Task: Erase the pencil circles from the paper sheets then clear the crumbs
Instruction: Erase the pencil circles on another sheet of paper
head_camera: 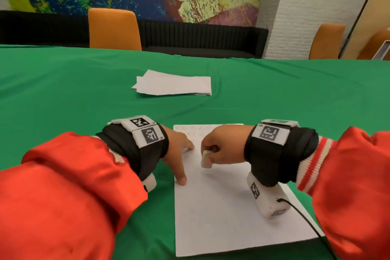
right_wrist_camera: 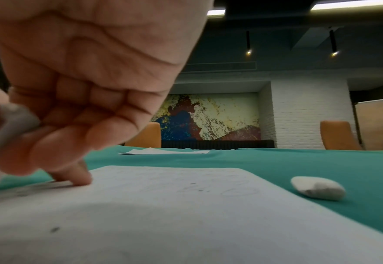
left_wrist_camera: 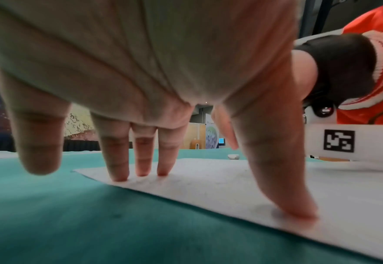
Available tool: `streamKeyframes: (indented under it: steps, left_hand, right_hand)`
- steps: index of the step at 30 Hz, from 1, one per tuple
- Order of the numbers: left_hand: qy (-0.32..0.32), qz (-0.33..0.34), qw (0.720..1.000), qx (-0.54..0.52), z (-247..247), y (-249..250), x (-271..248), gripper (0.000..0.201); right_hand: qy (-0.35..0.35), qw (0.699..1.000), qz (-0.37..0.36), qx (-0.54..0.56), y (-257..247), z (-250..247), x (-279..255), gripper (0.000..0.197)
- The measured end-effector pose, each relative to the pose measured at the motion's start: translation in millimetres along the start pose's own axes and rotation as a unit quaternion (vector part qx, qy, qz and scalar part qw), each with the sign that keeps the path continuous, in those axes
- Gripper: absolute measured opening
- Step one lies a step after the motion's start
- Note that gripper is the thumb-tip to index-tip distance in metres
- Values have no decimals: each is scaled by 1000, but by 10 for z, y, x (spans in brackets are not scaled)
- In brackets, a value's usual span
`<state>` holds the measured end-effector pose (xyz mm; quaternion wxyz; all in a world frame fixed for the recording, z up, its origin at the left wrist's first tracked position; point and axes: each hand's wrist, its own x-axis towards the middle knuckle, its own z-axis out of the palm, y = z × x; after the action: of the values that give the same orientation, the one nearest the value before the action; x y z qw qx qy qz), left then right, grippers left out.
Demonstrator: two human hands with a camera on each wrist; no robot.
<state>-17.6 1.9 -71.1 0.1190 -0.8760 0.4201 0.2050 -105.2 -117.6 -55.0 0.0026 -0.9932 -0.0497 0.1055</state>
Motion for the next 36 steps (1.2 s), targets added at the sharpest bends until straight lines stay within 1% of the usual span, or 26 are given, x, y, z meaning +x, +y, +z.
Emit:
streamKeyframes:
  steps: [3,7,9,11,13,14,16,18,21,23,28,30,32,34,36]
  left_hand:
    - [5,0,1000,2,5,-14,8,85]
    - [5,0,1000,-1,10,-20,44,82]
    - [-2,0,1000,7,8,-18,64,79]
    - [-5,5,999,41,-7,12,52,78]
    - [-5,-11,998,61,-4,15,82,80]
    - [-4,-15,998,63,-3,20,68,79]
    - [-2,-4,999,50,8,-1,77,76]
    - [11,-6,999,29,26,-29,92,80]
    - [10,9,1000,27,34,-37,116,81]
    - [2,6,999,37,39,-24,121,81]
    - [11,5,1000,26,33,-42,130,85]
    - [5,16,999,37,38,-21,129,85]
    - [1,8,999,44,39,-3,119,86]
    - [4,6,999,39,45,-32,145,87]
    - [11,0,1000,24,45,-58,151,87]
  right_hand:
    - [-15,999,-18,-24,-106,29,55,22]
    - [-26,999,-9,-28,-188,58,115,25]
    - [-50,998,-17,-36,-251,63,101,27]
    - [-83,994,-42,-51,-328,68,68,28]
    - [-104,992,-54,-56,-373,53,55,28]
    - [-102,992,-50,-56,-363,42,69,27]
    - [-77,995,-30,-58,-312,32,116,27]
    - [-60,996,-15,-59,-289,35,138,28]
    - [-91,994,-32,-58,-336,53,118,26]
    - [-109,992,-38,-56,-349,48,113,26]
    - [-81,995,-12,-55,-282,35,164,25]
    - [-103,993,-24,-54,-317,48,140,25]
    - [-125,990,-36,-56,-348,47,113,26]
    - [-118,991,-27,-58,-313,35,135,28]
    - [-89,995,-5,-54,-254,22,160,27]
